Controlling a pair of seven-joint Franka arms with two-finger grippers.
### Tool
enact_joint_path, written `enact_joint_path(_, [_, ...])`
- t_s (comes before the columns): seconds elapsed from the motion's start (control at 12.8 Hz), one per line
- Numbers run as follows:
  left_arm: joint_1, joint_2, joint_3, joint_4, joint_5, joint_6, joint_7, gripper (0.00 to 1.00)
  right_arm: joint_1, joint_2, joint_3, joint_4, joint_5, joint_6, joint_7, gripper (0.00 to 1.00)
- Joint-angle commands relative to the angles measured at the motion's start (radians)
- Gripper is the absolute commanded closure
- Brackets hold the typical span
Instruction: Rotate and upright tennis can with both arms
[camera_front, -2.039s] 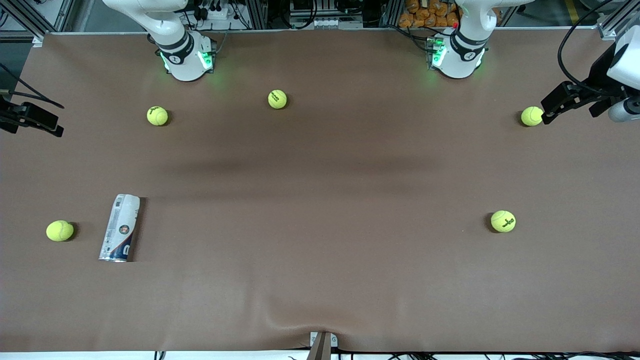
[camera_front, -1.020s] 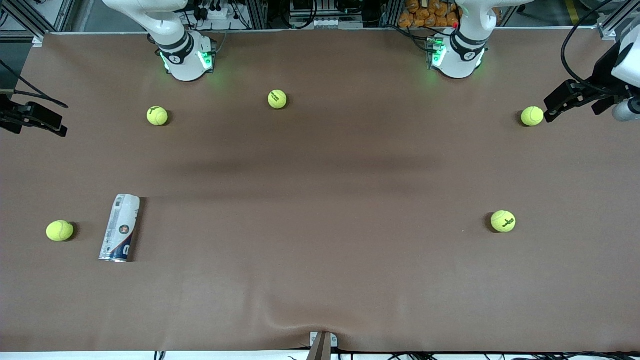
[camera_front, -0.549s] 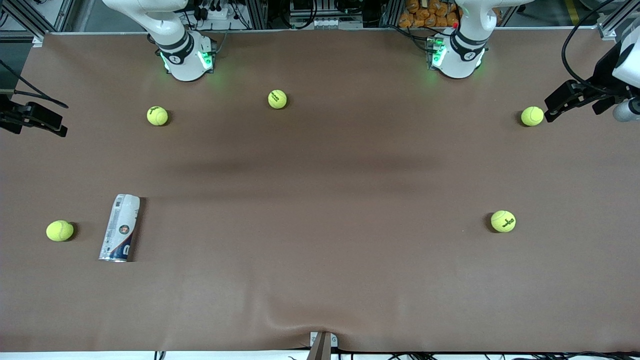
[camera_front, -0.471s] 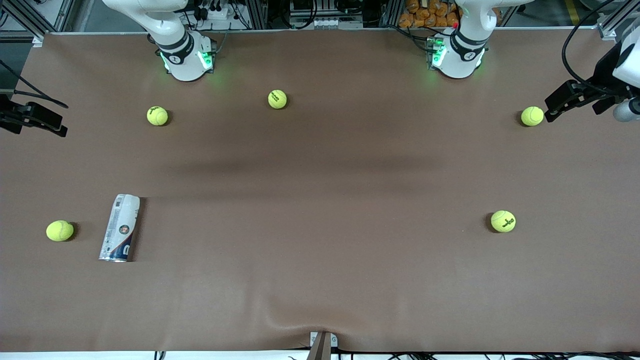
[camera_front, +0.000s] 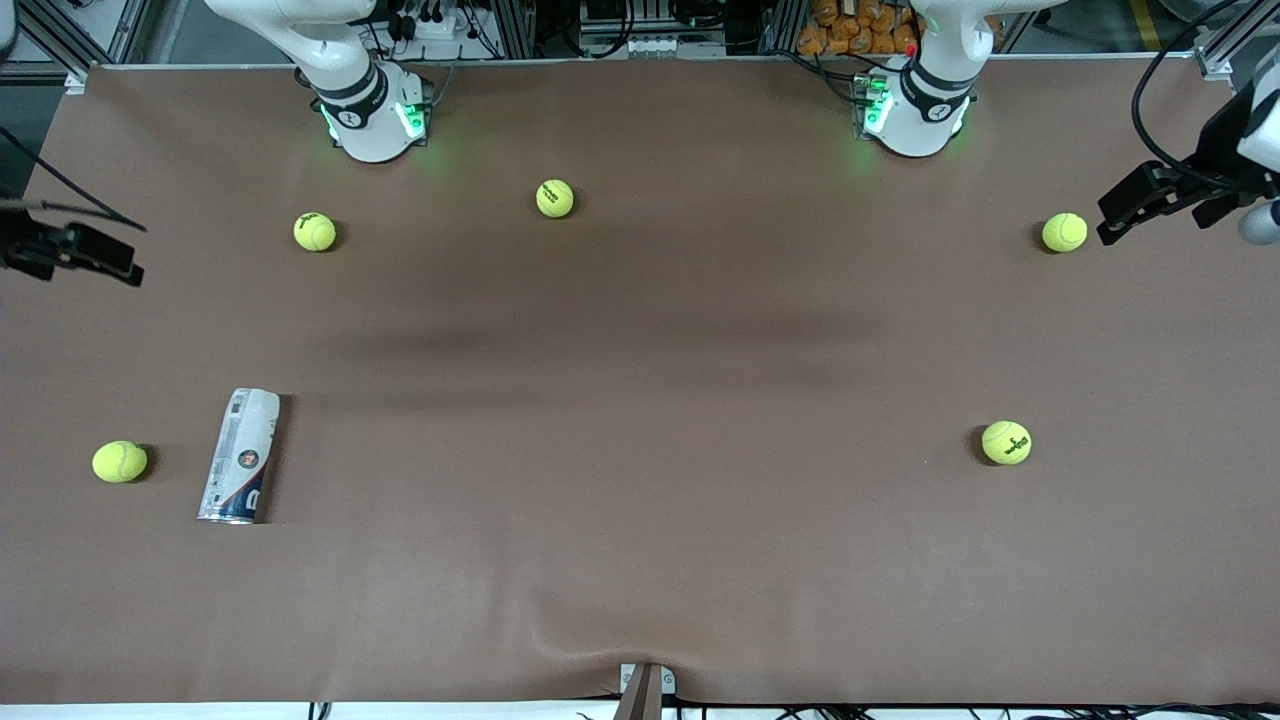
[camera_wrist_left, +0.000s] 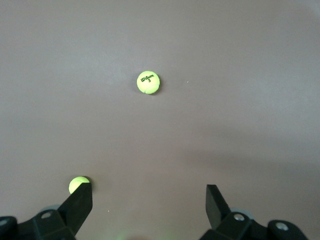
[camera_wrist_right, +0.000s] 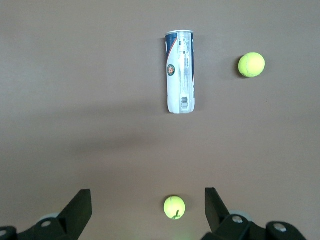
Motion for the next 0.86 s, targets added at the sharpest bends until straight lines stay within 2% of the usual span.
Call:
enact_joint_path(0.0, [0.015, -0.010, -0.003, 0.001, -0.022, -0.014, 0.020, 0.00, -0.021, 0.112, 0.003, 0.018, -0.016, 0.077, -0.001, 0.00])
enact_joint_path(0.31, [0.015, -0.010, -0.003, -0.002, -0.022, -0.014, 0.020, 0.00, -0.087, 0.327, 0.003, 0.026, -0.021, 0.335, -0.187, 0.00])
enact_joint_path(0.55, [0.013, -0.009, -0.005, -0.013, -0.023, -0.014, 0.020, 0.00, -0.095, 0.488, 0.003, 0.026, -0.016, 0.478, -0.221, 0.00])
enact_joint_path(0.78, [0.013, -0.006, -0.005, -0.030, -0.025, -0.009, 0.020, 0.00, -0.095, 0.565, 0.003, 0.023, -0.015, 0.575, -0.261, 0.00])
